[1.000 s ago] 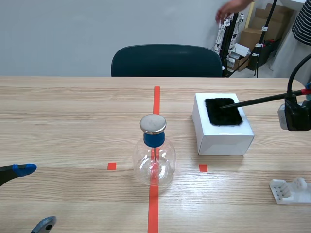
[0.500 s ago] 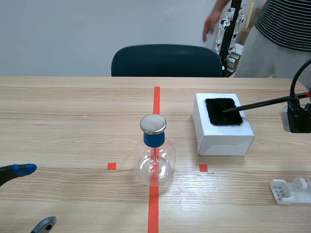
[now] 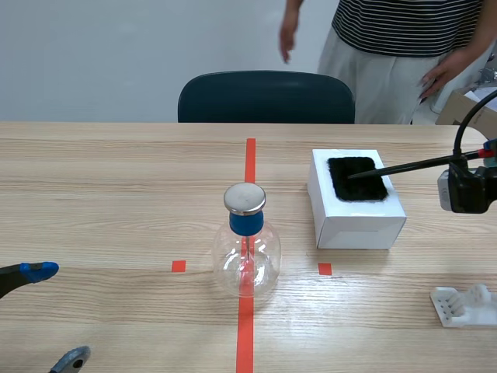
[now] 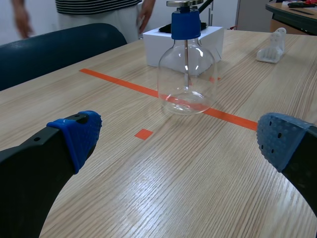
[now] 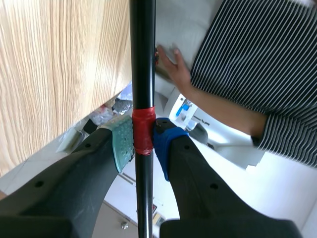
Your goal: Do the electroscope experiment. rub the rod on the fur
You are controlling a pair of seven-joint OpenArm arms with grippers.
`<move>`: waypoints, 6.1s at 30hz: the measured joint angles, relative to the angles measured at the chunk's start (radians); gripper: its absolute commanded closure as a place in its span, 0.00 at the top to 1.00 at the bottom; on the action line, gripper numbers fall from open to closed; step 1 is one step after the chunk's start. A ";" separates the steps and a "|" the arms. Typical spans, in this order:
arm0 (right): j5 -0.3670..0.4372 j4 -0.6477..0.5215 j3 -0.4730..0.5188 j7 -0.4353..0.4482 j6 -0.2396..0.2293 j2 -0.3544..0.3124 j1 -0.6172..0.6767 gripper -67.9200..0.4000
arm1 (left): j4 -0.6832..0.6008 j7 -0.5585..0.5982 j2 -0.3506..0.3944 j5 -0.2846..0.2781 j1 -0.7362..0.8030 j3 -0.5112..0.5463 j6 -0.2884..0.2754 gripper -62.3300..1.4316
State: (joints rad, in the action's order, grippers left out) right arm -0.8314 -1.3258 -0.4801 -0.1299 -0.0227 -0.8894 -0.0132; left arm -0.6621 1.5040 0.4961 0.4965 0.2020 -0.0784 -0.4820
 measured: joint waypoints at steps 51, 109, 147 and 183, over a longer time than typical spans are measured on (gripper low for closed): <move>0.001 0.025 0.000 0.032 0.003 0.041 -0.020 0.00 | 0.000 0.000 0.000 0.000 0.000 0.000 0.000 1.00; 0.063 0.040 0.000 0.021 0.004 -0.031 -0.003 0.00 | 0.000 0.000 0.000 0.000 0.000 0.000 0.000 1.00; 0.188 -0.225 0.355 0.039 0.436 -0.026 0.393 0.00 | 0.000 0.000 0.000 0.000 0.000 0.000 0.000 1.00; 0.013 -0.722 0.665 0.578 0.566 0.451 0.992 0.00 | 0.000 0.000 0.000 0.000 0.000 0.000 0.000 1.00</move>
State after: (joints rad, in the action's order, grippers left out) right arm -0.8185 -2.0480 0.1848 0.4477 0.5430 -0.4381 0.9787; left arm -0.6621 1.5040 0.4961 0.4965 0.2020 -0.0784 -0.4820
